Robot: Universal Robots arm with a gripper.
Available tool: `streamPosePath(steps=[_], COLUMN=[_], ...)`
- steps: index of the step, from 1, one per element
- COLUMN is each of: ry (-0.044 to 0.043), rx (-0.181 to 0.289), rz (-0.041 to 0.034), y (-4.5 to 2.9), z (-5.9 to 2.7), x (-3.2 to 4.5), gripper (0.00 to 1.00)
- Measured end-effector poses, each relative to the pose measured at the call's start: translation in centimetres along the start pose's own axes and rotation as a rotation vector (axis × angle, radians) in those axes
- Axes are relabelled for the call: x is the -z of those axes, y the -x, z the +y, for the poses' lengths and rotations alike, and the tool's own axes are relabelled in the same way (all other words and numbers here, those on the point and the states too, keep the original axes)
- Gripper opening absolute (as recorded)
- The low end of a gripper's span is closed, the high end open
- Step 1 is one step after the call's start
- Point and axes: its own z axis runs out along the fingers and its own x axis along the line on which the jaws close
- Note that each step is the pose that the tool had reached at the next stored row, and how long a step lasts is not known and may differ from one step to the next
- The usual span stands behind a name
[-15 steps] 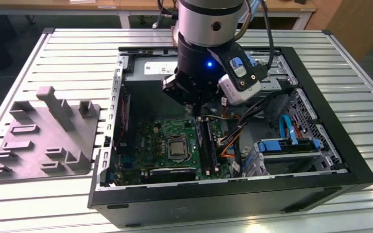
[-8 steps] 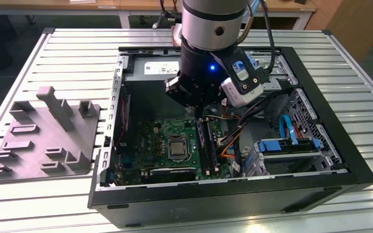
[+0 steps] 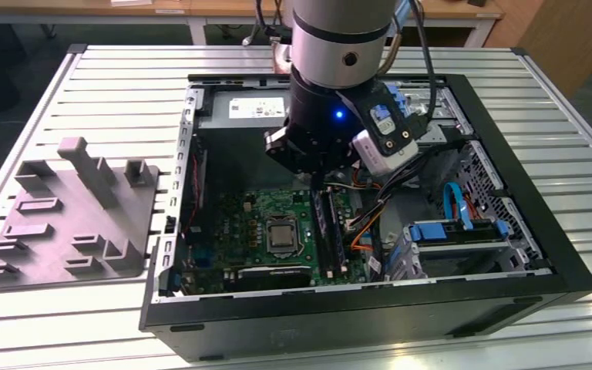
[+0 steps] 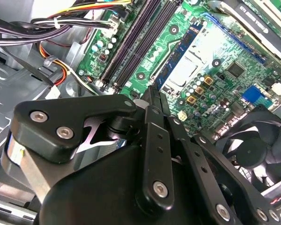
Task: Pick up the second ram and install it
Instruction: 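Insert the second ram into the second slot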
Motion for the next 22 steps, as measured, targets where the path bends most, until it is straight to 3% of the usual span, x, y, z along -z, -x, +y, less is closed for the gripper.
streamPosePath(steps=[22], ry=[-0.0003], rx=[-0.022], rz=[-0.0006], y=[0.84], z=[-0.30], x=[-1.30], gripper=[0.11])
